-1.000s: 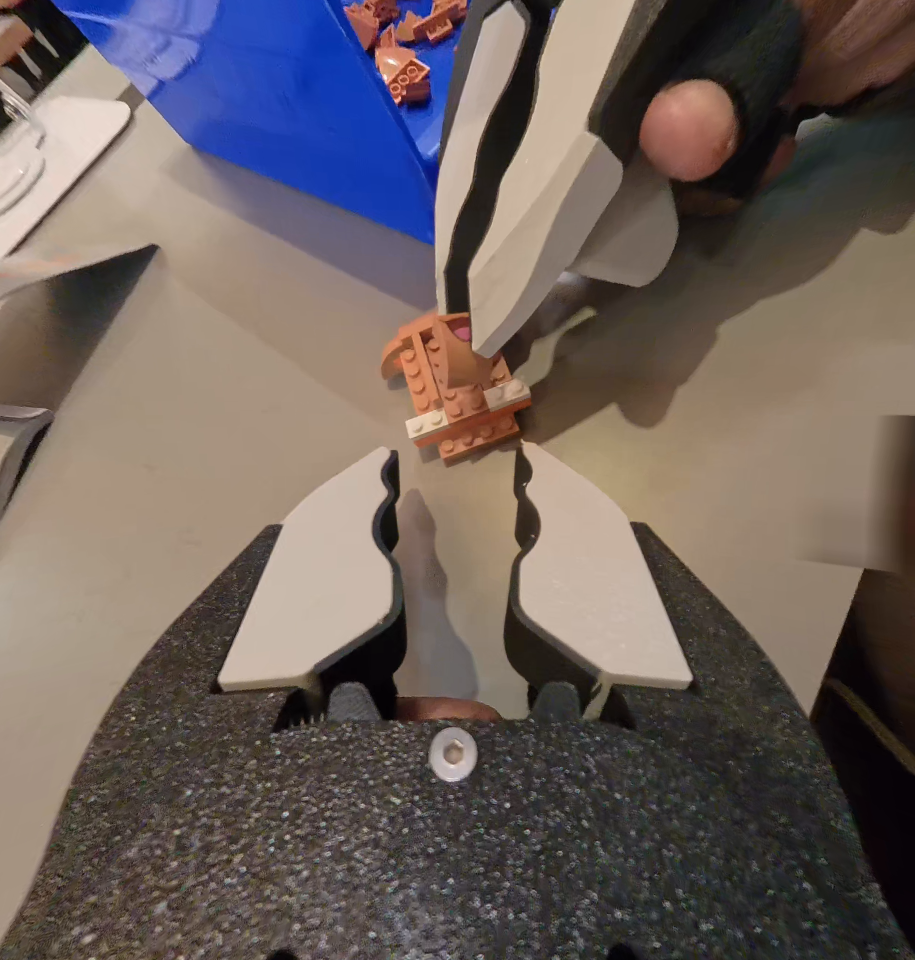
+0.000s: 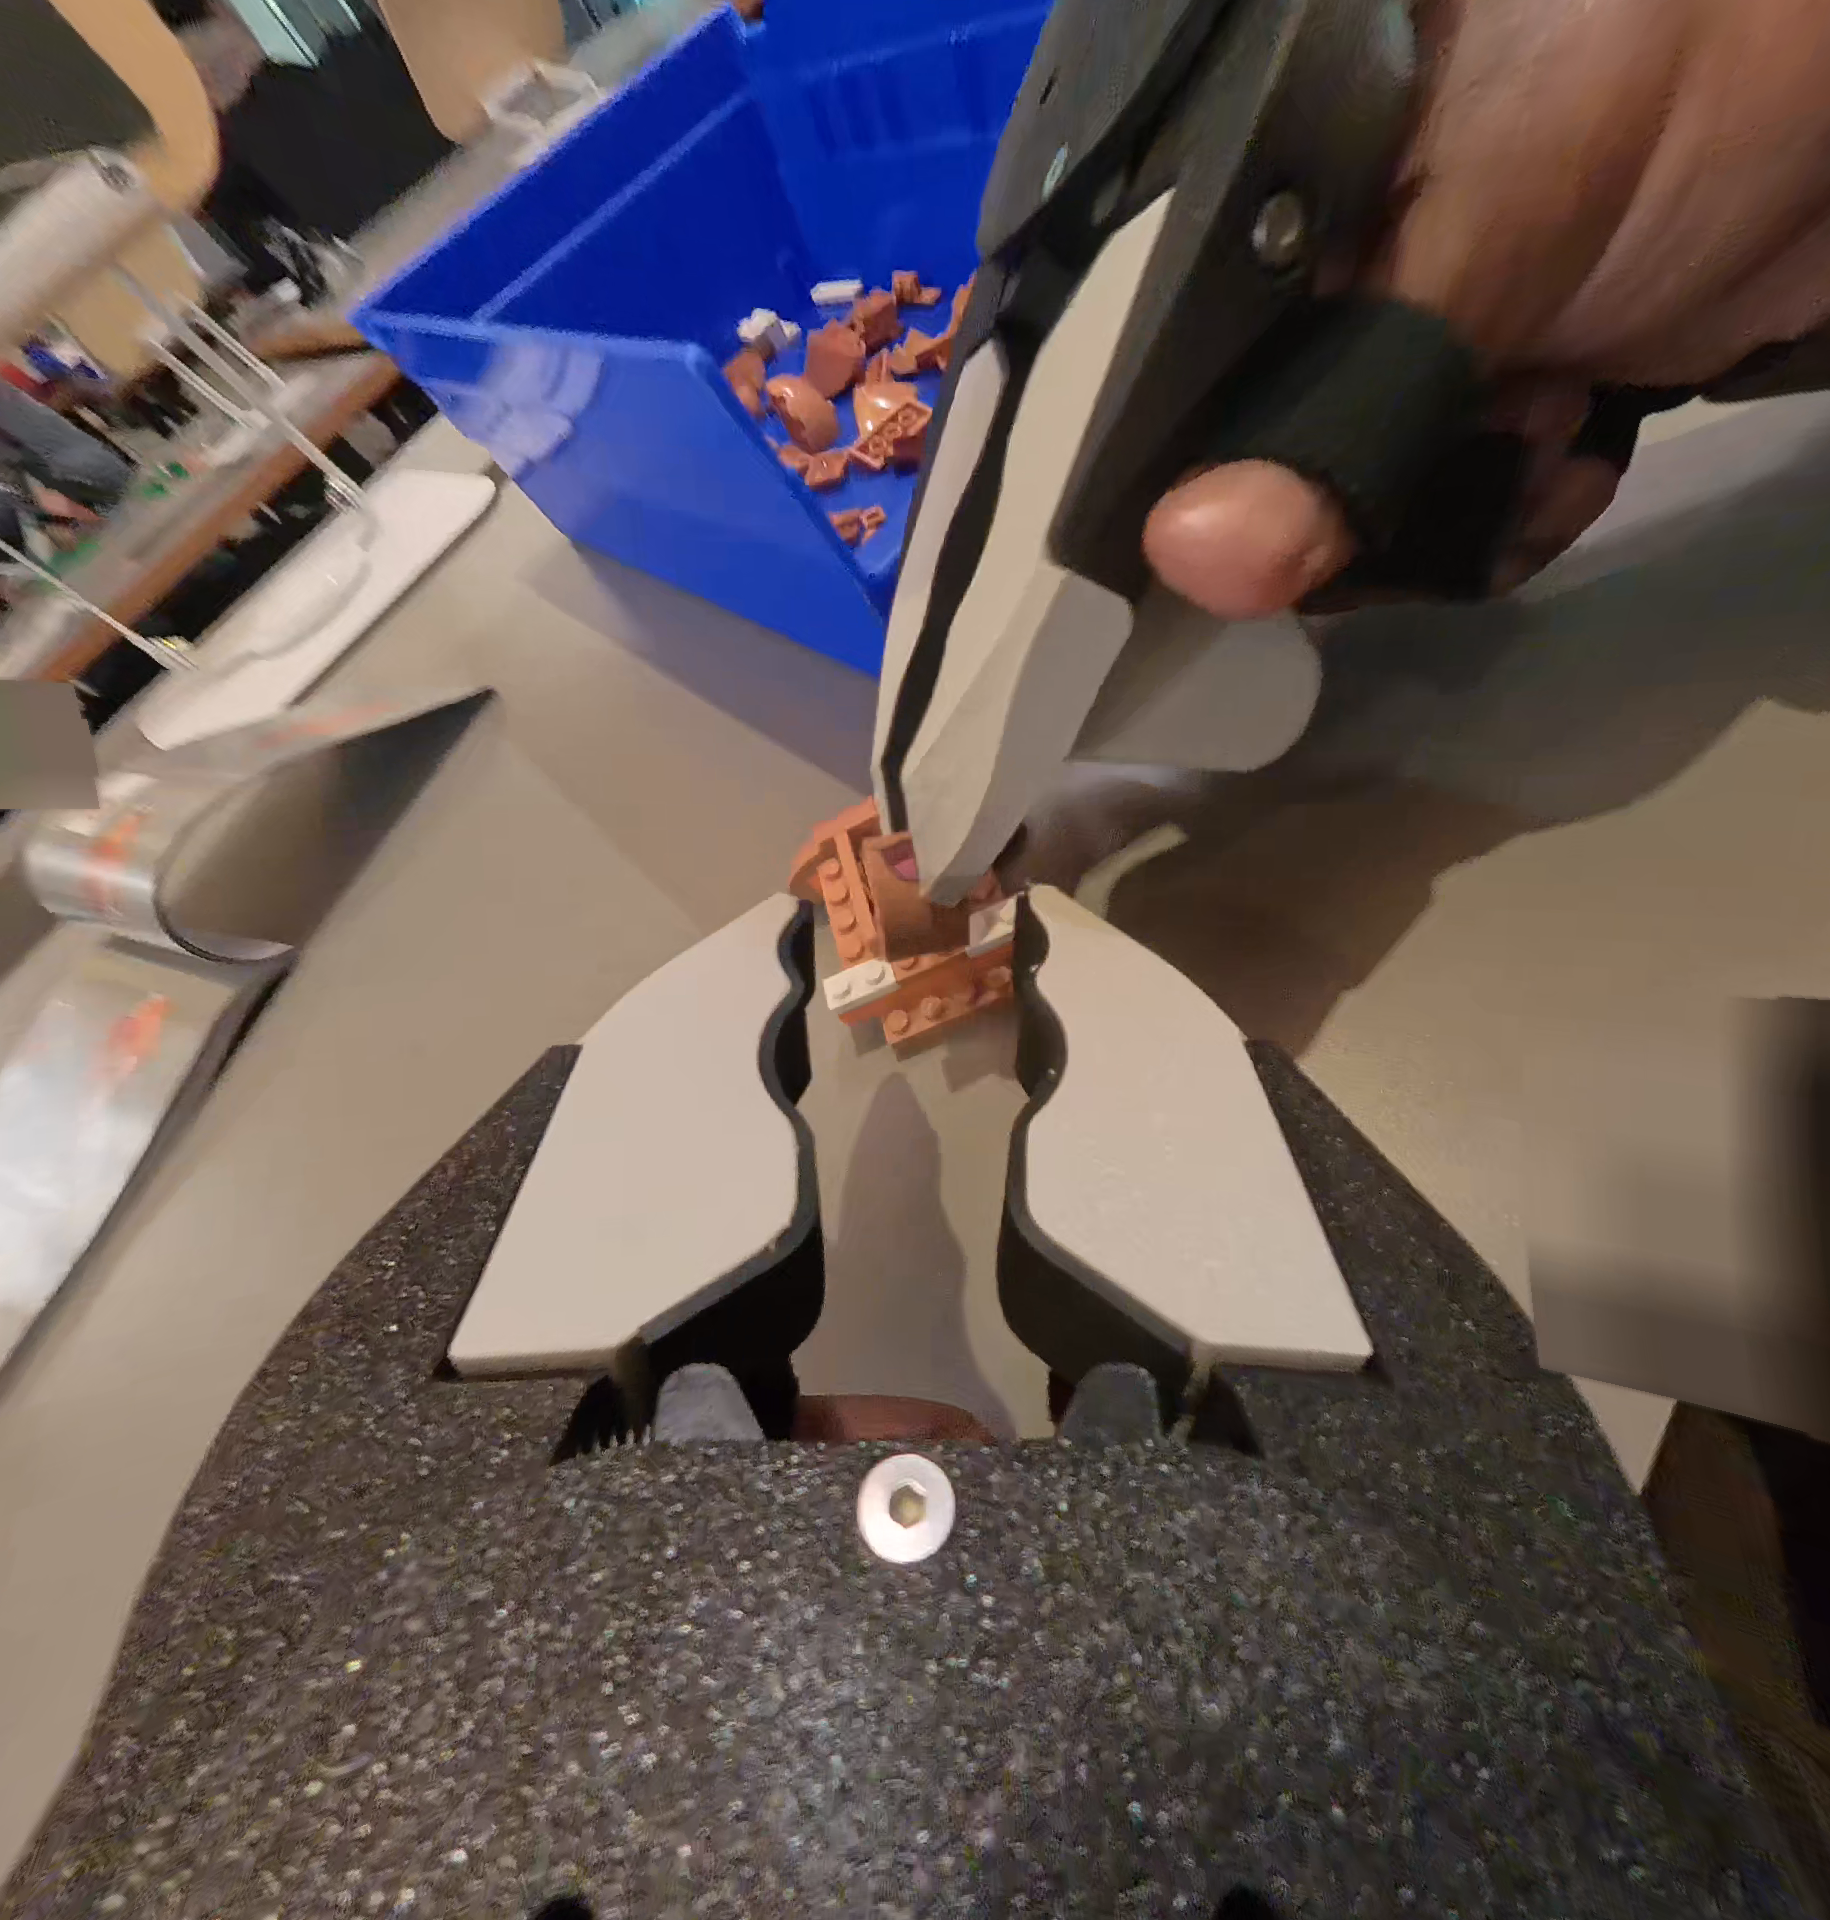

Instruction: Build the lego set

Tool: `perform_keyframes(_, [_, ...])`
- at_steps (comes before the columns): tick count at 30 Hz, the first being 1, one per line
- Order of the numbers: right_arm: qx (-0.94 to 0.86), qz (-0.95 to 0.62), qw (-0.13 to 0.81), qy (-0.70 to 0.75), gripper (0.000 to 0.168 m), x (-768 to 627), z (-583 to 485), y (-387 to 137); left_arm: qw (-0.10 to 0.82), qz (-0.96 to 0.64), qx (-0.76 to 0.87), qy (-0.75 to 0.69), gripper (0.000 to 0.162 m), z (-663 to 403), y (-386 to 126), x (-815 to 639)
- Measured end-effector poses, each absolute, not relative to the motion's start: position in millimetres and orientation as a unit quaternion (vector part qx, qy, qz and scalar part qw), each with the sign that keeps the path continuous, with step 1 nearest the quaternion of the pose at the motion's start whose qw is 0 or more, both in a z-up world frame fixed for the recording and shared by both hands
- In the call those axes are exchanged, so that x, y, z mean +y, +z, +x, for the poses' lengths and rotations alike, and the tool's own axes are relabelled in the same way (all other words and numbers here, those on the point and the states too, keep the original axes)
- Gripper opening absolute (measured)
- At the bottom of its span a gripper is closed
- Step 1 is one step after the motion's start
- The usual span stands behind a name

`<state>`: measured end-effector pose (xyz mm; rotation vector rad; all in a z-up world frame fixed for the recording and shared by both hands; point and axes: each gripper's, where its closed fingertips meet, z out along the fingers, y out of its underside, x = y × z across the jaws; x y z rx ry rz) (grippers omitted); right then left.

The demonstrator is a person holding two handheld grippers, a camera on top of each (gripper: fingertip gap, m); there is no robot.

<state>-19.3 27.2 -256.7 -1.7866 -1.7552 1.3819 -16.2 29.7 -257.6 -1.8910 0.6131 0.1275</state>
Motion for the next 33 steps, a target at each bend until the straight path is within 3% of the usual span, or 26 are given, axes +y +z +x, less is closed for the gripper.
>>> perform_keyframes(6, [-0.587,-0.62,0.129,0.504,0.01,21.3,-22.7,-253.1,0.551,-0.769,0.286,0.152,0.017,-19.1,-255.4,30.5])
perform_keyframes(11, [-0.577,-0.615,0.136,0.52,0.011,21.6,-23.3,-248.9,0.551,-0.768,0.276,0.173,0.017,-24.7,-255.0,31.9])
perform_keyframes(15, [-0.602,-0.592,0.176,0.506,0.028,30.9,-18.2,-243.4,0.561,-0.783,0.25,0.093,0.017,-28.0,-252.4,29.2])
perform_keyframes(20, [-0.676,-0.573,0.256,0.387,0.033,62.1,-4.2,-254.7,0.617,-0.752,0.195,-0.126,0.017,-30.6,-220.4,16.1])
perform_keyframes(24, [-0.691,-0.587,0.245,0.343,0.035,65.4,-0.2,-271.8,0.649,-0.702,0.135,-0.26,0.017,-47.1,-197.5,6.8])
perform_keyframes(33, [-0.705,-0.588,0.2,0.342,0.039,43.3,-3.8,-285.0,0.595,-0.753,0.142,-0.243,0.017,-54.8,-217.3,7.7])
